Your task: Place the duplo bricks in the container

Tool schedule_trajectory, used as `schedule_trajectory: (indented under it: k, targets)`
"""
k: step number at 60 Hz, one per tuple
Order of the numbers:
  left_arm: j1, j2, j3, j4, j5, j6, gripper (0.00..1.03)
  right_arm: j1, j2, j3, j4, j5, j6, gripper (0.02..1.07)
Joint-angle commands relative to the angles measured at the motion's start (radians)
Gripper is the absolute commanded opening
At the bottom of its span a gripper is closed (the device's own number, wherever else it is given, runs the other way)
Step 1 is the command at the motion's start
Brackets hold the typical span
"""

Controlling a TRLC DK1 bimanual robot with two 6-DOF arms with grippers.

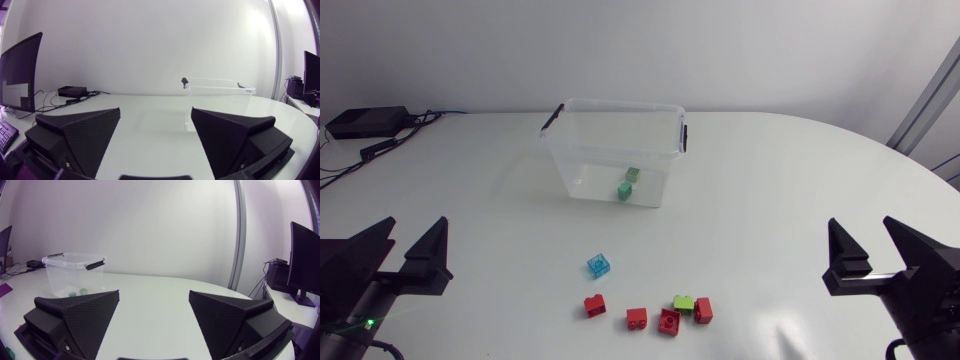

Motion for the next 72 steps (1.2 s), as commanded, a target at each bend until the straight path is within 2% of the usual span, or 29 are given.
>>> schedule_trajectory:
  k: [1, 36, 43, 50, 62, 72]
  targets:
    - [-0.005, -0.01, -0.021, 0.001, -0.007, -0.02, 0.99, 0.009, -0.007, -0.02, -0.007, -0.004, 0.0, 1.03]
    - [-0.008, -0.012, -0.007, -0.003, -0.007, -0.027, 0.99, 0.015, -0.01, -0.02, -0.007, -0.005, -0.004, 1.03]
    - [-0.019, -0.012, 0.043, -0.063, -0.007, -0.032, 0.99, 0.023, -0.008, -0.009, -0.009, -0.008, -0.004, 1.03]
    - [-0.034, -0.007, 0.079, -0.083, -0.007, -0.032, 0.99, 0.043, -0.005, 0.04, -0.061, -0.016, -0.004, 1.03]
    - [-0.06, 0.108, 0.166, -0.089, -0.007, -0.047, 0.99, 0.069, 0.047, 0.12, -0.095, -0.019, -0.005, 1.03]
    - [-0.073, 0.26, 0.264, -0.115, -0.007, -0.069, 0.99, 0.081, 0.165, 0.192, -0.104, -0.021, -0.005, 1.03]
